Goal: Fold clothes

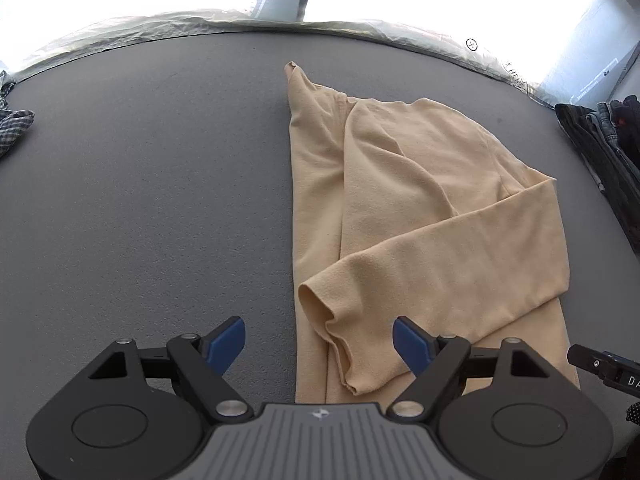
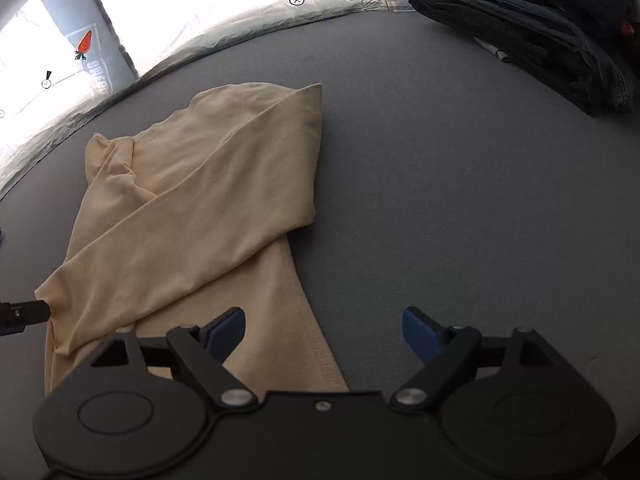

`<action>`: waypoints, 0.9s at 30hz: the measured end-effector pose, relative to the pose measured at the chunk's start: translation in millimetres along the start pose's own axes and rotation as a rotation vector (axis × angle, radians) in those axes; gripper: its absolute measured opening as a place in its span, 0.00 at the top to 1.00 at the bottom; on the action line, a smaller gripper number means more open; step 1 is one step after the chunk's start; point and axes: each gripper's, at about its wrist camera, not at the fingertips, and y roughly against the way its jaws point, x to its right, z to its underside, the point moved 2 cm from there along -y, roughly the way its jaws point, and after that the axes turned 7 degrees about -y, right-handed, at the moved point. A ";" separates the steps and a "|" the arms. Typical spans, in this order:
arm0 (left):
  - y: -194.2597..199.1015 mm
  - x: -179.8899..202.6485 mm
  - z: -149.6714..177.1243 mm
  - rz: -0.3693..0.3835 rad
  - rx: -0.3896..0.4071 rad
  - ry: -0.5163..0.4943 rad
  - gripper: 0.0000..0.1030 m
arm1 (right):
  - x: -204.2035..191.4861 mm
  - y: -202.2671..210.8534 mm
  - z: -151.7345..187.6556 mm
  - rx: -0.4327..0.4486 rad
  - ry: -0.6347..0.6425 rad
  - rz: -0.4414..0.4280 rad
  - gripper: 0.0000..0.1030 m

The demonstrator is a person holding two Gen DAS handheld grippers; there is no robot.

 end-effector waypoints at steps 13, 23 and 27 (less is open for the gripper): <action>-0.3 28.8 -1.2 -0.149 0.003 -0.002 0.92 | 17.2 -9.8 -5.8 -0.026 0.093 -0.042 0.13; 41.8 32.1 -11.9 -0.240 0.090 0.012 1.00 | 11.1 -19.8 -11.5 -0.043 0.201 -0.092 0.06; 30.6 32.2 -13.0 -0.239 0.069 0.007 0.83 | 8.7 -20.3 -7.0 -0.036 0.238 -0.091 0.03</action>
